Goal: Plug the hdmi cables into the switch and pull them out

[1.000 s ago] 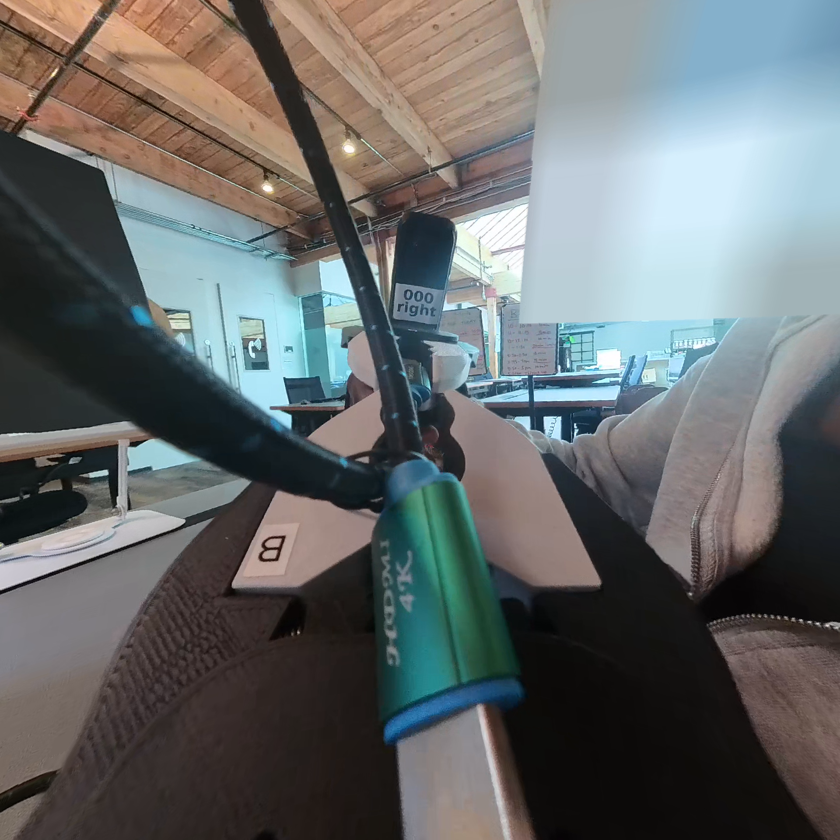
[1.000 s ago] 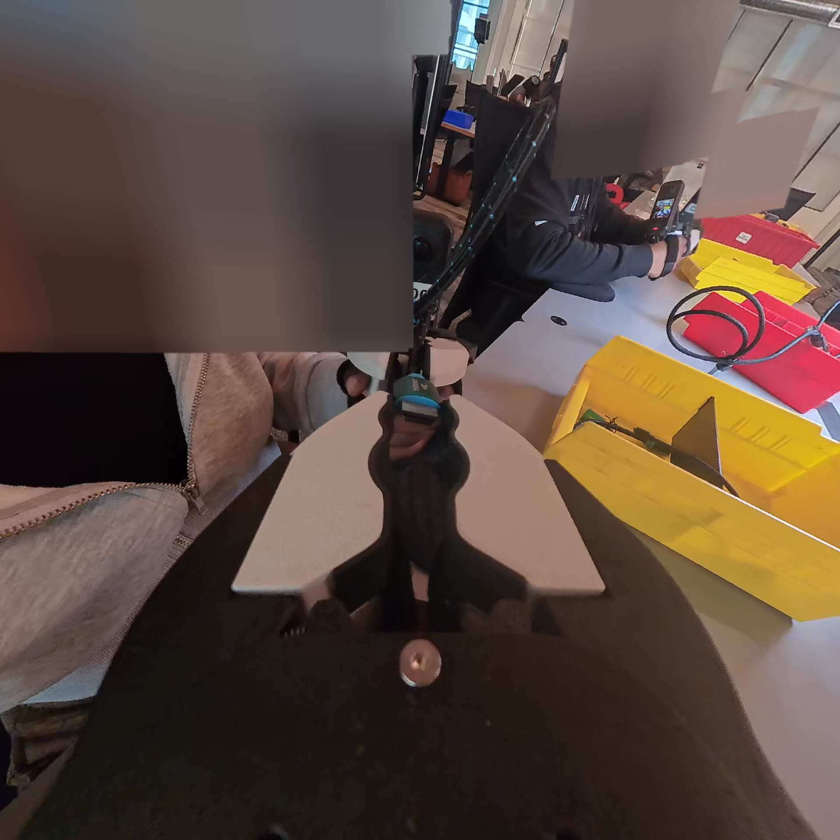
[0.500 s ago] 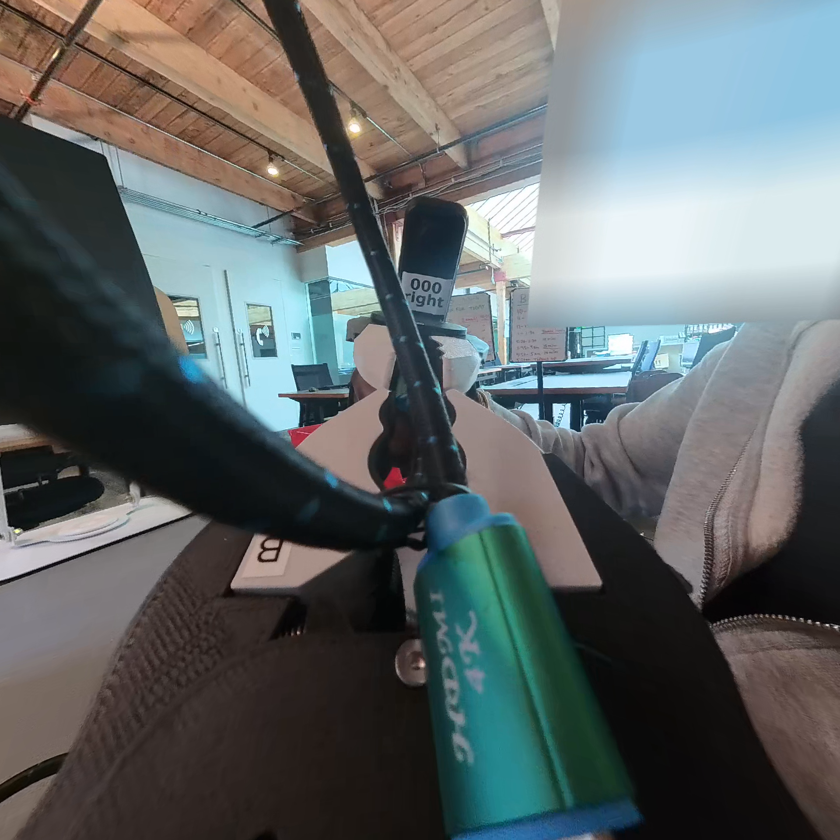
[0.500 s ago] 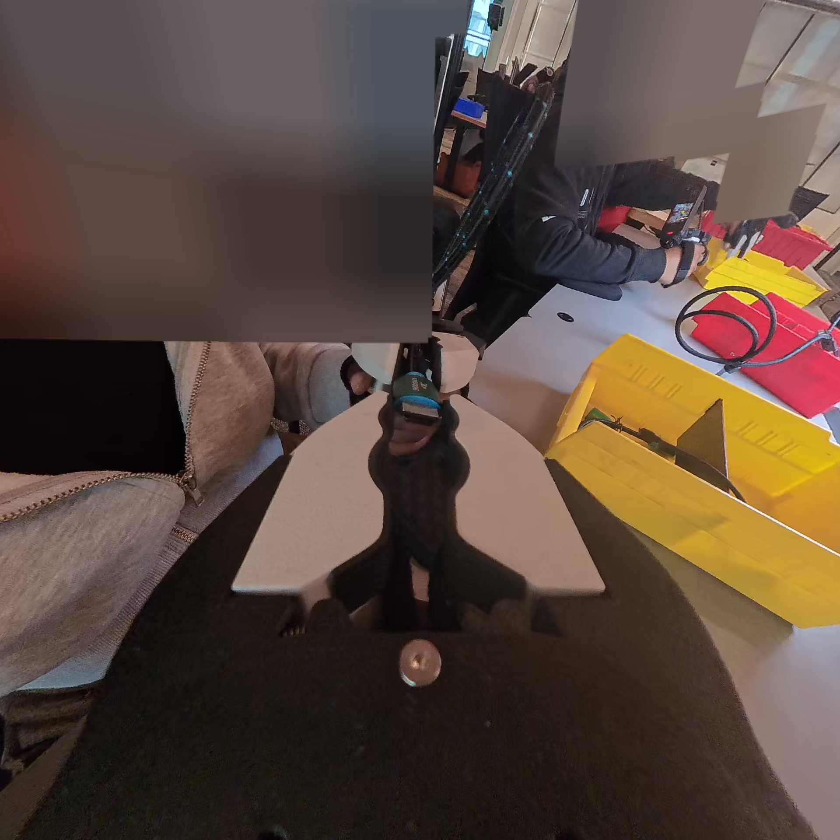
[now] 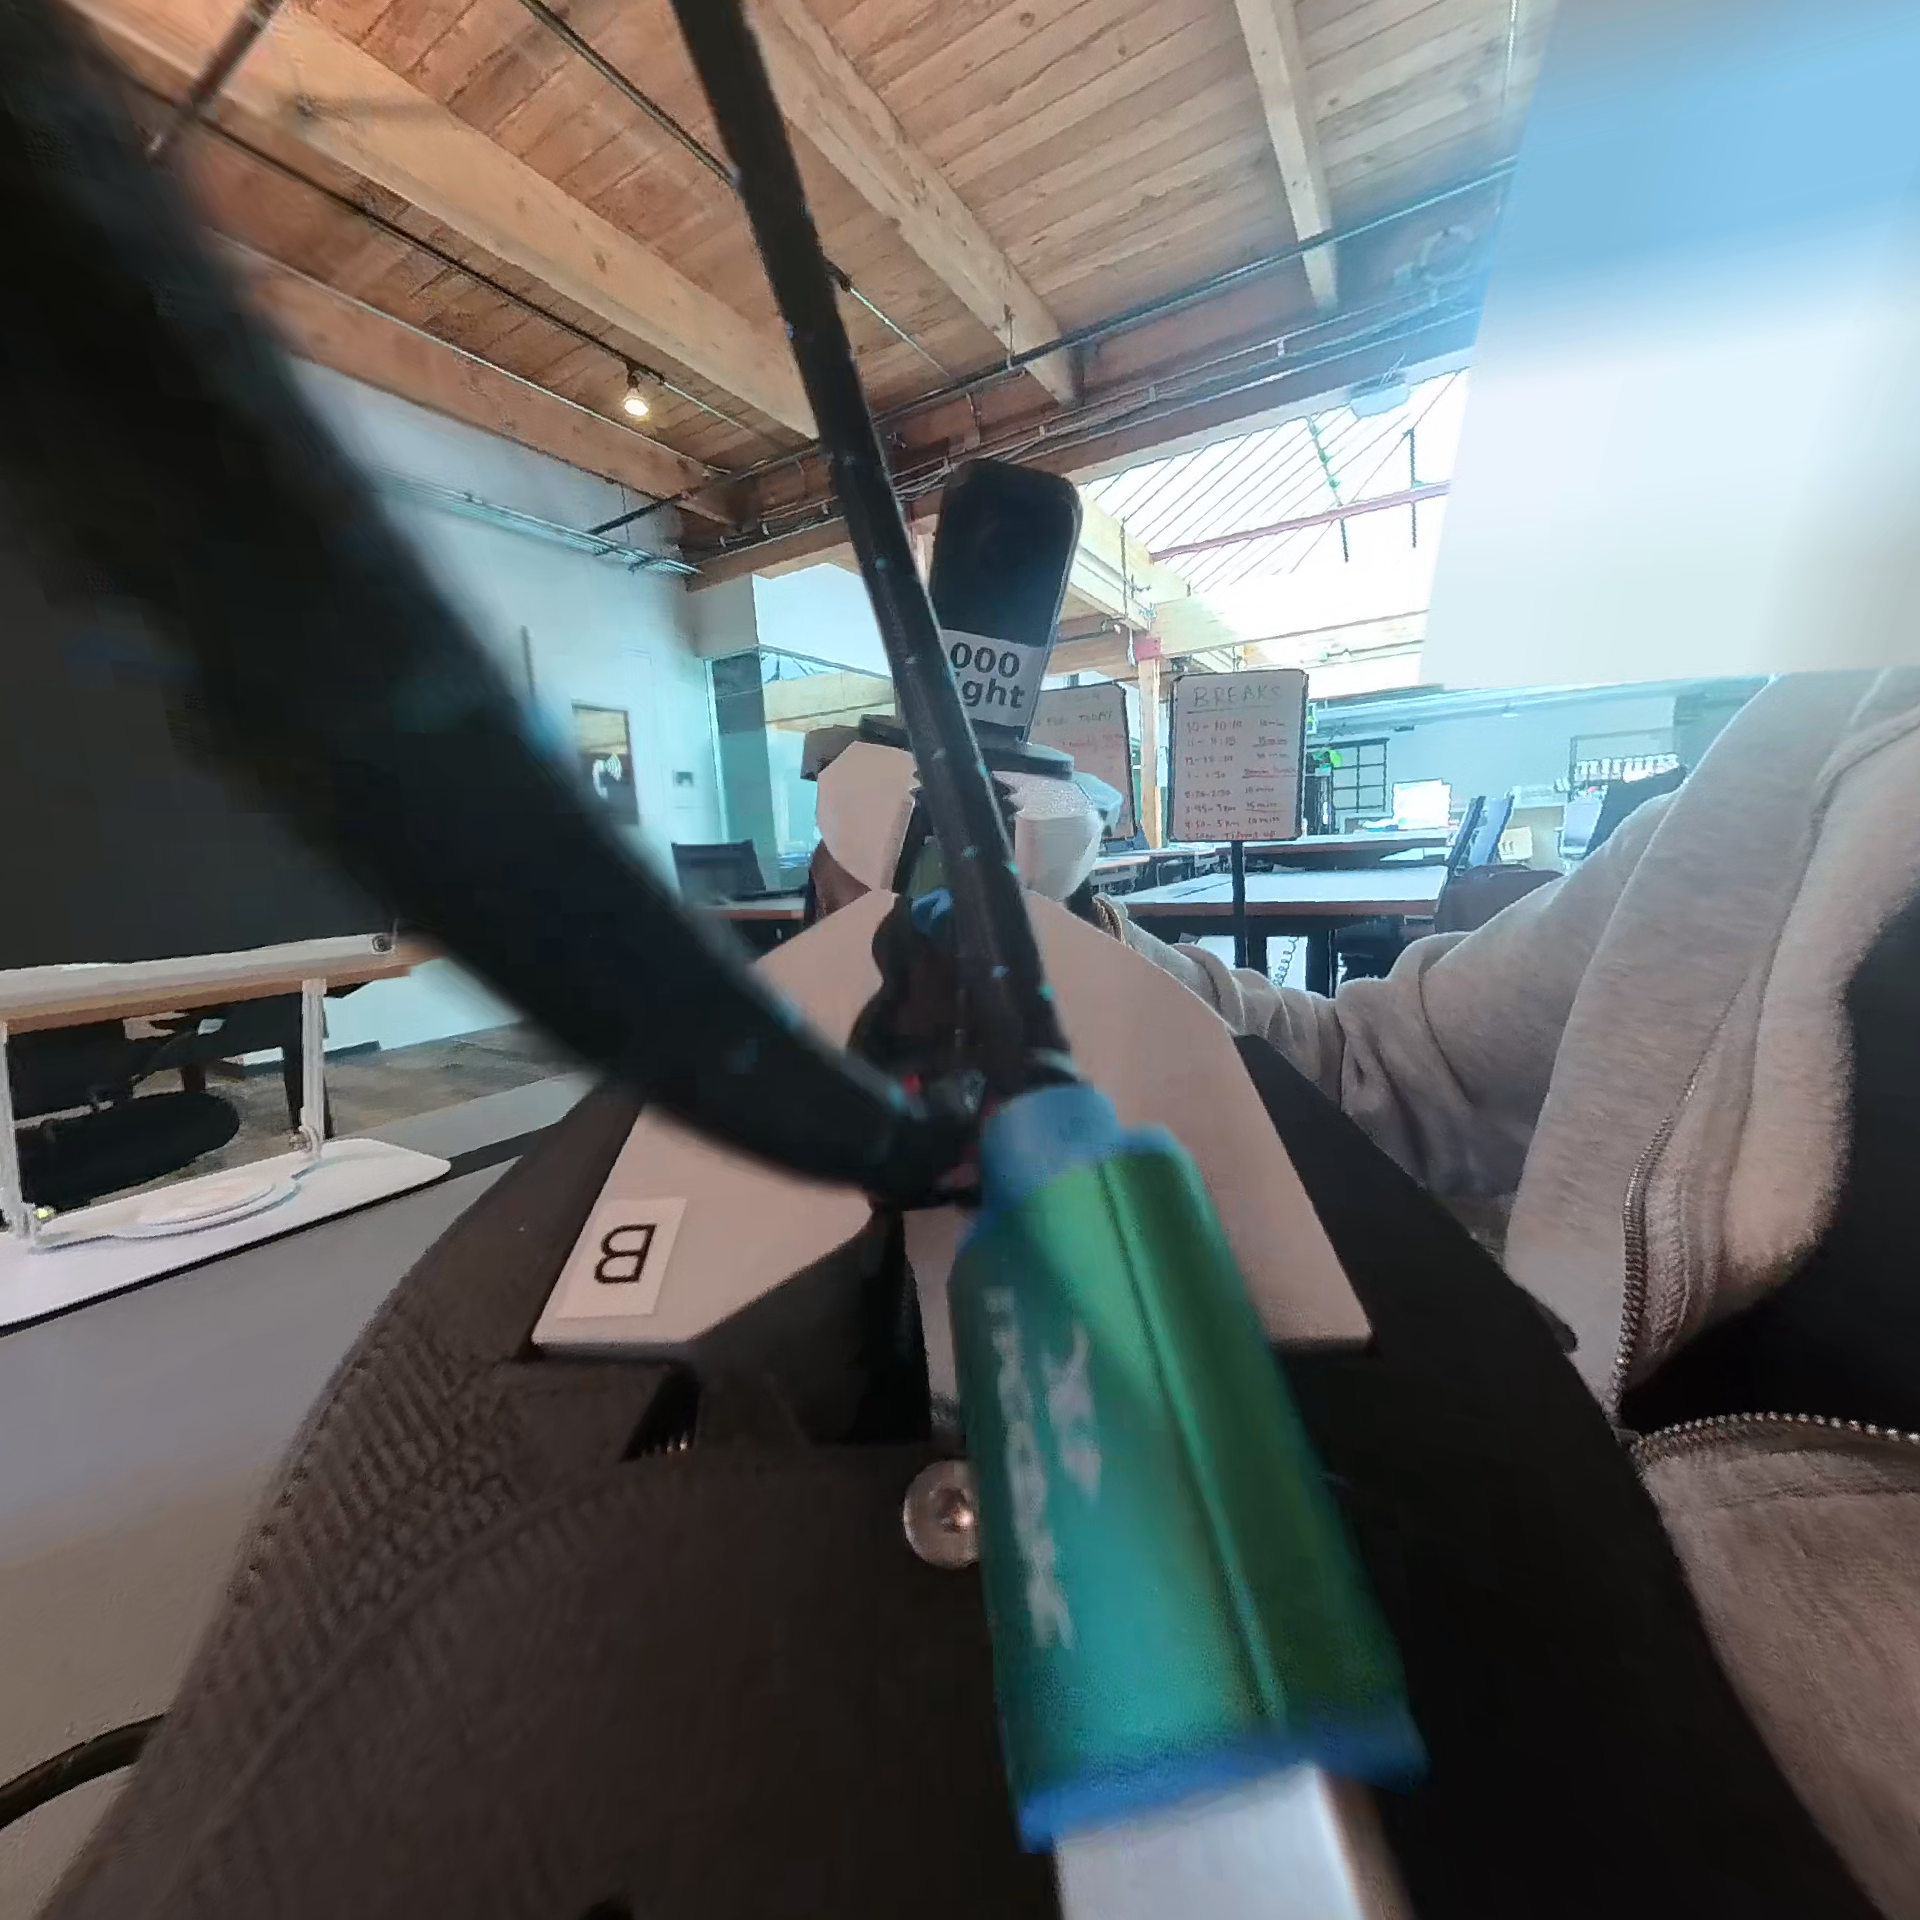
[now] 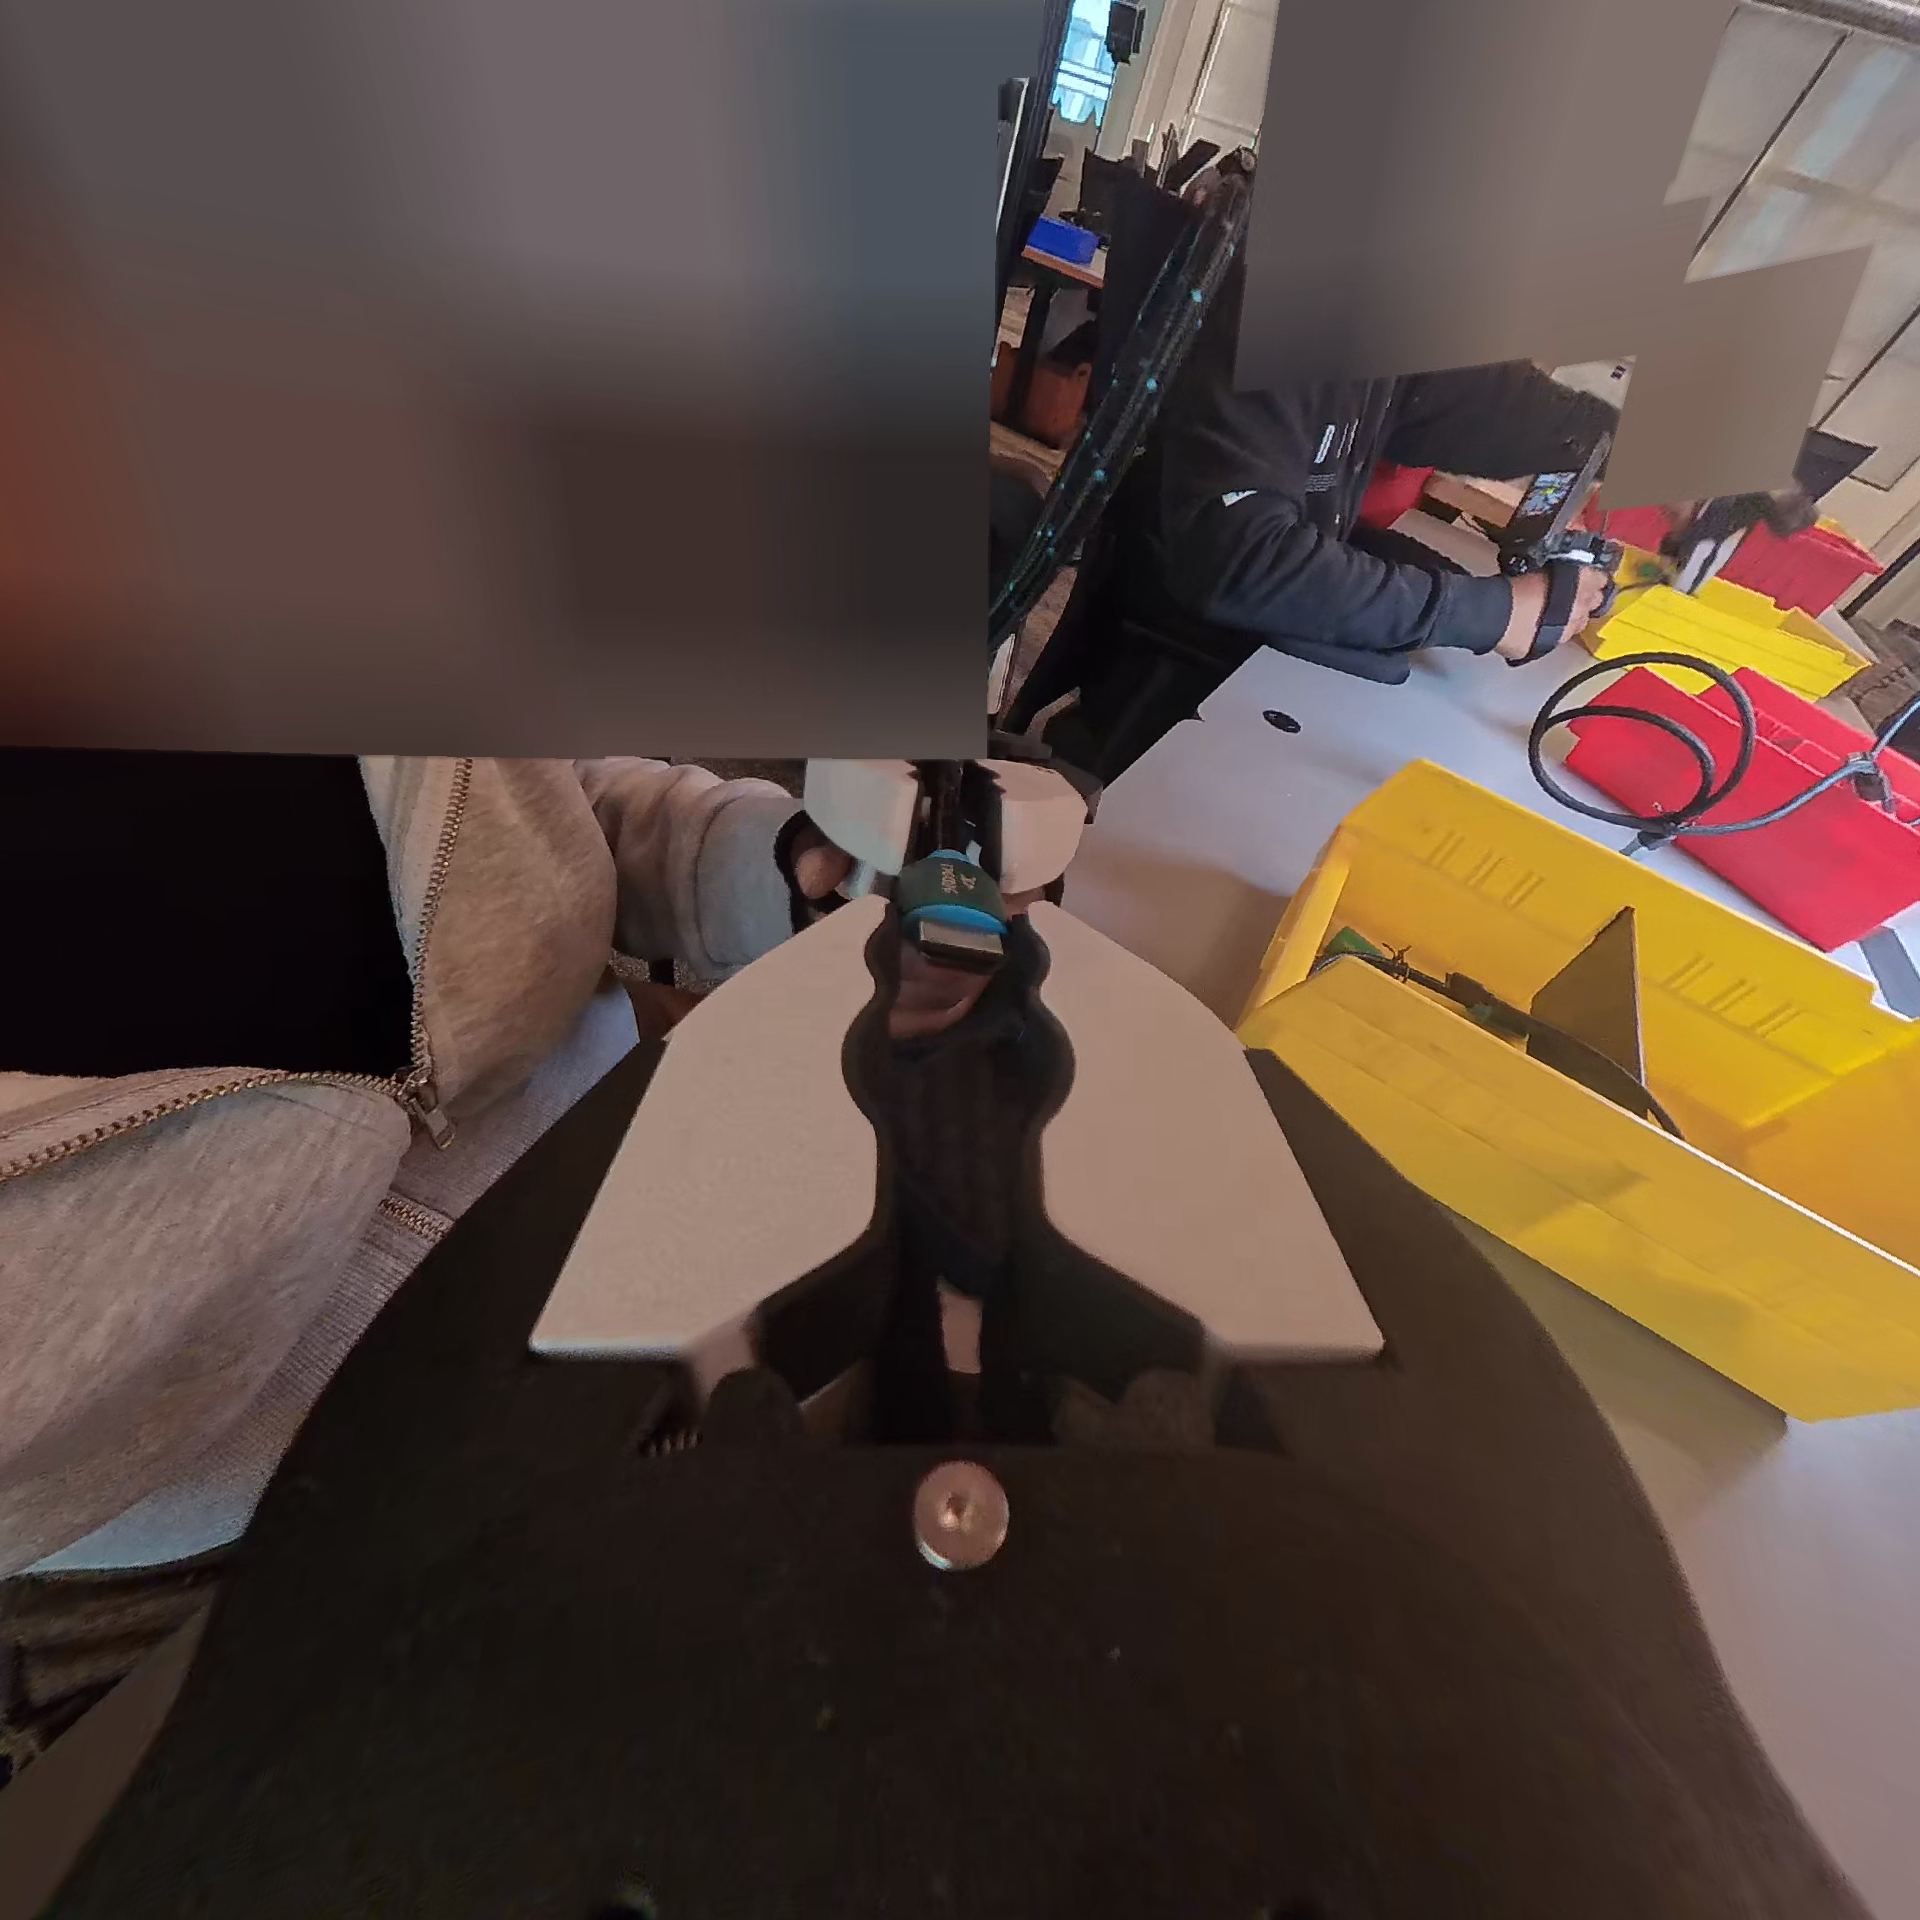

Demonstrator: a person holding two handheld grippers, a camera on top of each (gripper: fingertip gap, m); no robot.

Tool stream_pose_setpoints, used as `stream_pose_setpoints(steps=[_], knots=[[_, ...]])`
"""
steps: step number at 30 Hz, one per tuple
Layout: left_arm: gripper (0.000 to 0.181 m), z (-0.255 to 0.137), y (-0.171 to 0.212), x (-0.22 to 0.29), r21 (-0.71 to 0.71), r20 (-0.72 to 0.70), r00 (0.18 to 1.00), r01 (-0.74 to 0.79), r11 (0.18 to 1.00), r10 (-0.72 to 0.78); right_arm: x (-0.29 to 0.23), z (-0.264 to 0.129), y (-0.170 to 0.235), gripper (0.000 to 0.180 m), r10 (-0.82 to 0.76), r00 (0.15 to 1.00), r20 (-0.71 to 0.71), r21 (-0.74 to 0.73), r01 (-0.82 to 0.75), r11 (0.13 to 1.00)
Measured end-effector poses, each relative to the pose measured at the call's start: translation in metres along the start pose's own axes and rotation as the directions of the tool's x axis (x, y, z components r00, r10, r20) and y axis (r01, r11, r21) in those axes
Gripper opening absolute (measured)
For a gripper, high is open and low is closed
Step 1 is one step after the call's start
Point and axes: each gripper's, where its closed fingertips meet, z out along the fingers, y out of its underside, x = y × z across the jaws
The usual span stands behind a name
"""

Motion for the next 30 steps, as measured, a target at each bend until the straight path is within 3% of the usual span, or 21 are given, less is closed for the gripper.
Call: stream_pose_setpoints(steps=[13,16,19,20,22,24,29,30], knots=[[0.009,-0.001,0.005,-0.004,-0.025,0.024,0.999,-0.021,0.999,0.022,0.004,0.000,0.002,0.020,0.008,1.000,-0.016,-0.019,-0.008,1.000],[0.010,-0.001,0.011,-0.007,-0.073,0.039,0.999,-0.024,0.997,0.027,0.006,-0.003,0.011,0.025,-0.018,1.000,-0.017,-0.081,0.017,0.997],[0.009,-0.009,0.007,-0.016,-0.092,0.074,0.996,-0.038,0.995,0.045,0.008,-0.021,0.062,0.058,-0.079,0.997,0.010,-0.385,0.077,0.920],[0.009,-0.012,0.005,-0.019,-0.096,0.082,0.995,-0.041,0.994,0.049,0.010,-0.032,0.089,0.069,-0.087,0.996,0.018,-0.525,0.083,0.847],[0.009,-0.018,0.004,-0.023,-0.114,0.091,0.994,-0.048,0.992,0.058,0.015,-0.051,0.138,0.068,-0.061,0.998,0.024,-0.721,0.059,0.690],[0.009,-0.022,0.004,-0.027,-0.136,0.094,0.994,-0.045,0.990,0.059,0.015,-0.052,0.169,0.067,0.004,0.999,0.042,-0.778,0.030,0.628],[0.009,-0.028,0.008,-0.031,-0.181,0.099,0.993,-0.042,0.983,0.061,0.025,-0.036,0.210,0.066,-0.020,0.998,0.057,-0.787,0.057,0.615],[0.009,-0.028,0.009,-0.030,-0.189,0.094,0.994,-0.037,0.981,0.055,0.027,-0.029,0.209,0.063,-0.031,0.998,0.055,-0.755,0.062,0.653]])
